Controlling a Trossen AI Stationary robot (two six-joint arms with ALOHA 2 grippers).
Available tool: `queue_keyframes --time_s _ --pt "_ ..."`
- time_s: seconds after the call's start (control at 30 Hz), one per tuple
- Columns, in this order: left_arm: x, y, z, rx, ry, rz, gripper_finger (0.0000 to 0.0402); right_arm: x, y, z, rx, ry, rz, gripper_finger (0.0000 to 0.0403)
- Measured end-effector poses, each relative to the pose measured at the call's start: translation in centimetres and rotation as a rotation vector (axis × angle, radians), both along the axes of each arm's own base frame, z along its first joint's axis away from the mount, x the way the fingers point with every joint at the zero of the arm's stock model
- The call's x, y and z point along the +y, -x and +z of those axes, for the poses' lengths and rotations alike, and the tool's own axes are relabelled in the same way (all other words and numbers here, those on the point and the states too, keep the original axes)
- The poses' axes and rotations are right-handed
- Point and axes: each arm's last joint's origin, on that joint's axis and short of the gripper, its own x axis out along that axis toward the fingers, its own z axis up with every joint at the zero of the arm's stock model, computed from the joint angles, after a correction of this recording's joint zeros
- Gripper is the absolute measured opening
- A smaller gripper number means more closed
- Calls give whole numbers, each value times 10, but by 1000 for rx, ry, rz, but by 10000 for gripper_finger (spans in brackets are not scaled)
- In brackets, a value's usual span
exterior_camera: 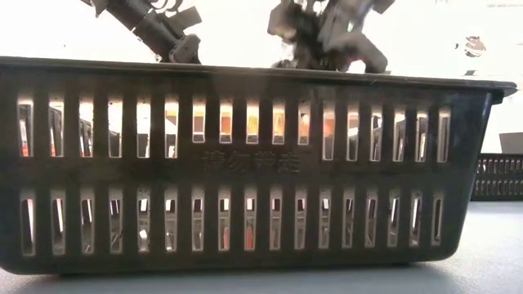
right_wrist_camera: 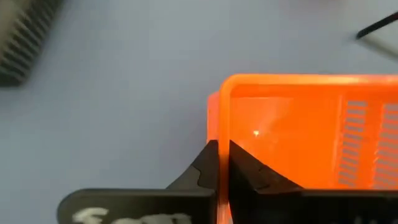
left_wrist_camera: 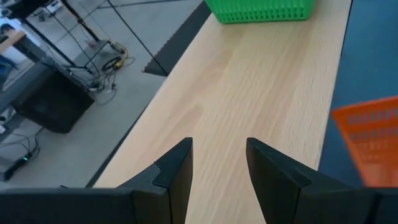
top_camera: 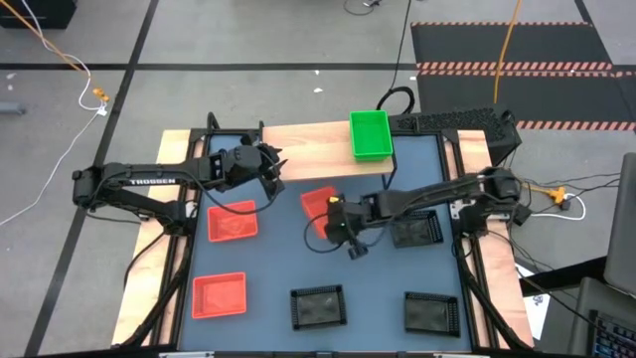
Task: Stack baskets on shelf by color
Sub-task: Put the top right orange bin on the shelf
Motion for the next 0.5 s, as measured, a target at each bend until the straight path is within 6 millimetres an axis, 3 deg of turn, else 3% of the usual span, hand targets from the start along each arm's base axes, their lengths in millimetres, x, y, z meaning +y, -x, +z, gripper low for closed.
queue_keyframes --time_s 0.27,0.5 --pt "0 0 0 -12 12 9 152 1 19 55 -200 -140 -8 3" --pt "3 1 0 -4 1 37 152 2 23 77 -327 -160 20 2"
